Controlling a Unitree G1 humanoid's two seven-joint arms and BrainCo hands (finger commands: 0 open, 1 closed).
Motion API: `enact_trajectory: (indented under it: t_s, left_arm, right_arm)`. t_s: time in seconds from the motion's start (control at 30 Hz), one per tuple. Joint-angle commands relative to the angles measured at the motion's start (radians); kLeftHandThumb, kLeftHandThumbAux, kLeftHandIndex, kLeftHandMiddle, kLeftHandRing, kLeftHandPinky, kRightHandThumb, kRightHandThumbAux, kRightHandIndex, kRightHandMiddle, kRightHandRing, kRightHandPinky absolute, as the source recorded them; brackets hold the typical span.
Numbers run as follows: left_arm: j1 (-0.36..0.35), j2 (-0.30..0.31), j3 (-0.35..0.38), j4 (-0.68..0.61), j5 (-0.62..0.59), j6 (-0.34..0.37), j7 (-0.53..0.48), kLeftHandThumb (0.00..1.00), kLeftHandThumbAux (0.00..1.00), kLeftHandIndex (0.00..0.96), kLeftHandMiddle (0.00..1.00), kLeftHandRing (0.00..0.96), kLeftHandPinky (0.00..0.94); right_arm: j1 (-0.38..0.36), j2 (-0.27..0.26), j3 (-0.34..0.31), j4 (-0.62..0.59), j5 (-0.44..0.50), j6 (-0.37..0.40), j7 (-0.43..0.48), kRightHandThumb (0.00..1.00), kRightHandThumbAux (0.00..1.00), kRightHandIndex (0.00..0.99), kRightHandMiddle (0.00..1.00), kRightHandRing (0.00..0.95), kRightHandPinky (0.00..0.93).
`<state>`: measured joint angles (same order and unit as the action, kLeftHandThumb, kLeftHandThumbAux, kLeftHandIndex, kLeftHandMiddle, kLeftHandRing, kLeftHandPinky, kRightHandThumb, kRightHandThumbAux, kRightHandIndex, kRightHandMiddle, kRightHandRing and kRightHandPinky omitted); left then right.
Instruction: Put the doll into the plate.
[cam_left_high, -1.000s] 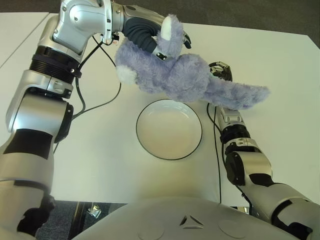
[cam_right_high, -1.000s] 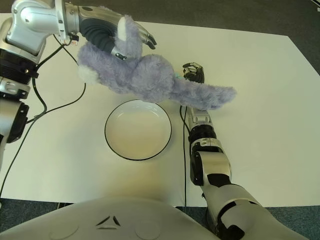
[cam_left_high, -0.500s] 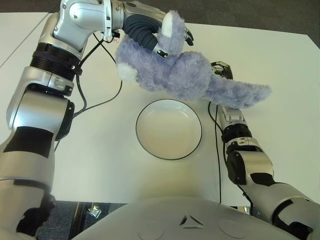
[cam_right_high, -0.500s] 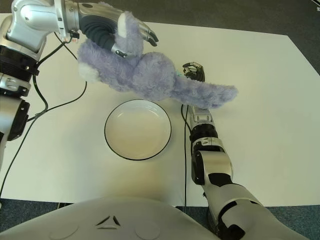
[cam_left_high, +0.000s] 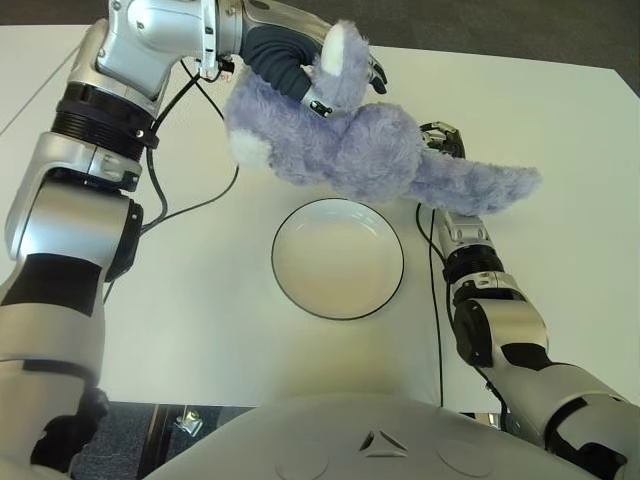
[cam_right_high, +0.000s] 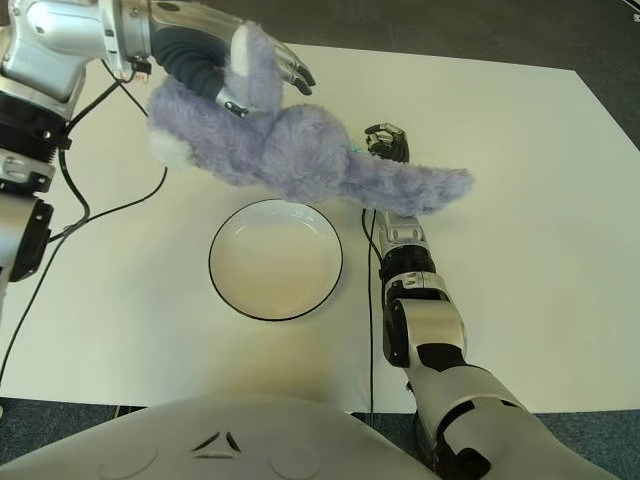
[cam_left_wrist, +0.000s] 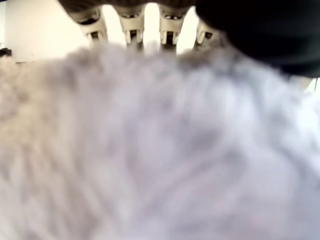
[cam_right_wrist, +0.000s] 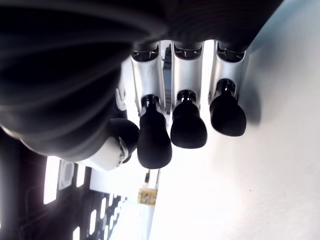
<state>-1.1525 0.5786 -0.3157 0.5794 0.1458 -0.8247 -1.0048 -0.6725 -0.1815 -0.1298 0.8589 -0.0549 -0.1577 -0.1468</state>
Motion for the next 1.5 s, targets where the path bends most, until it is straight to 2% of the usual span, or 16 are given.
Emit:
enact_trajectory:
  t_s: [0.03, 0.2, 0.33, 0.63, 0.97, 1.17, 1.5]
  left_arm:
    - [0.048, 0.032, 0.001, -0.093, -0.099, 0.072, -0.09, 0.556, 0.165, 0.0, 0.0, 0.0, 0.0]
    - [0.098, 0.049, -0.005, -0.175, -0.172, 0.115, -0.15, 0.557, 0.17, 0.0, 0.0, 0.0, 0.0]
    - [0.118, 0.055, -0.007, -0.205, -0.208, 0.119, -0.19, 0.542, 0.165, 0.0, 0.0, 0.0, 0.0]
    - [0.128, 0.053, 0.01, -0.213, -0.252, 0.107, -0.237, 0.5, 0.155, 0.0, 0.0, 0.0, 0.0]
    - [0.147, 0.049, 0.009, -0.209, -0.33, 0.114, -0.317, 0.458, 0.167, 0.0, 0.0, 0.0, 0.0]
    - [0.152, 0.054, 0.017, -0.211, -0.327, 0.095, -0.322, 0.446, 0.173, 0.0, 0.0, 0.0, 0.0]
    - [0.168, 0.045, 0.058, -0.213, -0.291, 0.066, -0.263, 0.452, 0.171, 0.0, 0.0, 0.0, 0.0]
  right_arm:
    - [0.006, -0.001, 0.009, 0.024, -0.008, 0.052, -0.013, 0.709, 0.719, 0.439, 0.76, 0.763, 0.747]
    - [0.002, 0.004, 0.006, 0.011, -0.006, 0.078, -0.037, 0.71, 0.718, 0.44, 0.757, 0.753, 0.754]
    - [0.006, 0.005, 0.016, -0.002, -0.016, 0.09, -0.054, 0.711, 0.717, 0.441, 0.767, 0.764, 0.783]
    - [0.017, 0.004, 0.031, -0.028, -0.027, 0.109, -0.065, 0.714, 0.715, 0.442, 0.794, 0.791, 0.807]
    - [0.023, 0.0, 0.046, -0.04, -0.035, 0.129, -0.067, 0.713, 0.716, 0.441, 0.769, 0.765, 0.76]
    - [0.015, -0.002, 0.048, -0.037, -0.034, 0.158, -0.065, 0.712, 0.716, 0.441, 0.75, 0.75, 0.75]
    - [0.017, 0.0, 0.055, -0.029, -0.042, 0.144, -0.074, 0.712, 0.716, 0.441, 0.747, 0.749, 0.756]
